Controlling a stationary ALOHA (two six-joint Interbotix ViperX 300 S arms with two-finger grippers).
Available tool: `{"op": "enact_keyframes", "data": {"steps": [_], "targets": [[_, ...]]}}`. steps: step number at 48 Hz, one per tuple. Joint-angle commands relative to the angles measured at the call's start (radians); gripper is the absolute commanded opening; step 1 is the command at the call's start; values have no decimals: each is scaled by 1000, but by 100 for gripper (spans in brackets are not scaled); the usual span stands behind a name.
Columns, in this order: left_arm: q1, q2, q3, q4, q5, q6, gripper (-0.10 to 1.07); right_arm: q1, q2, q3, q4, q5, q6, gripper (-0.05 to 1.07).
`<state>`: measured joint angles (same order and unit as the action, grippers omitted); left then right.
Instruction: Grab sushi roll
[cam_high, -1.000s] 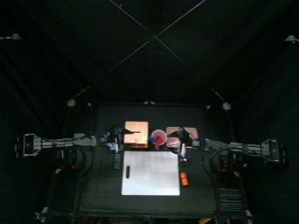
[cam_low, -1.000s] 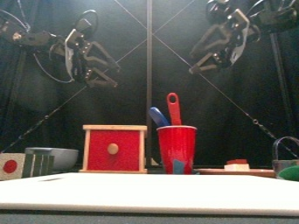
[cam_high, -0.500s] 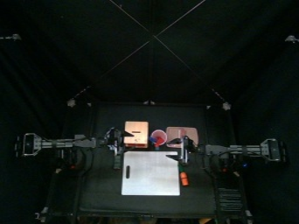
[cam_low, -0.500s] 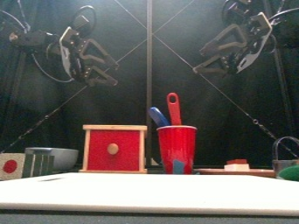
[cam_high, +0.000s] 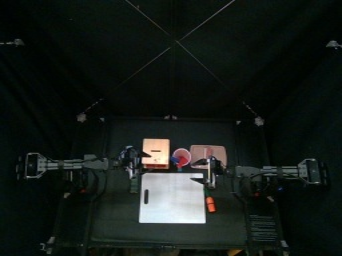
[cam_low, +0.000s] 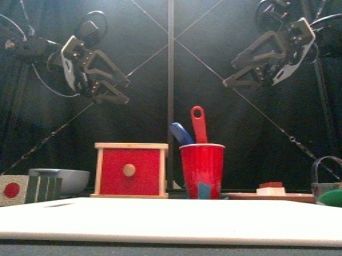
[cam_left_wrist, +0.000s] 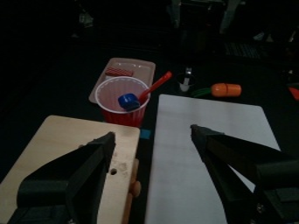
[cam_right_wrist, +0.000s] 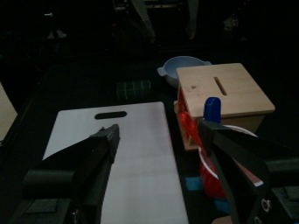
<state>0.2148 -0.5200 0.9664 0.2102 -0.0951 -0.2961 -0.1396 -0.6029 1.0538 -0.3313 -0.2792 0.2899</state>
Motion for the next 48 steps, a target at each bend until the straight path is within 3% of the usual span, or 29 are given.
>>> {"op": "enact_keyframes", "data": {"steps": [1, 7, 13, 18, 22, 28, 37, 41, 48], "targets": [[-6, -2, -87, -46, 172, 0, 100, -3, -9, -18, -14, -8, 2, 100], [-8, 20, -210, -75, 474, -12, 100, -5, 0, -18, -28, -8, 2, 100], [-11, 38, -250, -137, 647, -101, 100, -18, 11, -18, -29, -8, 0, 100], [-11, 54, -229, -187, 785, -272, 100, -26, 25, -20, -29, -9, 0, 100], [-18, 69, -189, -196, 896, -476, 100, -32, 38, -18, -28, -8, 0, 100], [-55, 78, -137, -176, 920, -756, 100, -37, 60, -18, -29, -8, 0, 100], [-143, 95, -91, -104, 904, -1058, 100, -60, 84, -15, -29, -6, 2, 100], [-192, 133, -74, -66, 864, -1177, 100, -66, 83, -15, -29, -8, 0, 100], [-244, 239, -81, -20, 810, -1302, 100, -75, 77, -15, -29, -8, -2, 100]]}}
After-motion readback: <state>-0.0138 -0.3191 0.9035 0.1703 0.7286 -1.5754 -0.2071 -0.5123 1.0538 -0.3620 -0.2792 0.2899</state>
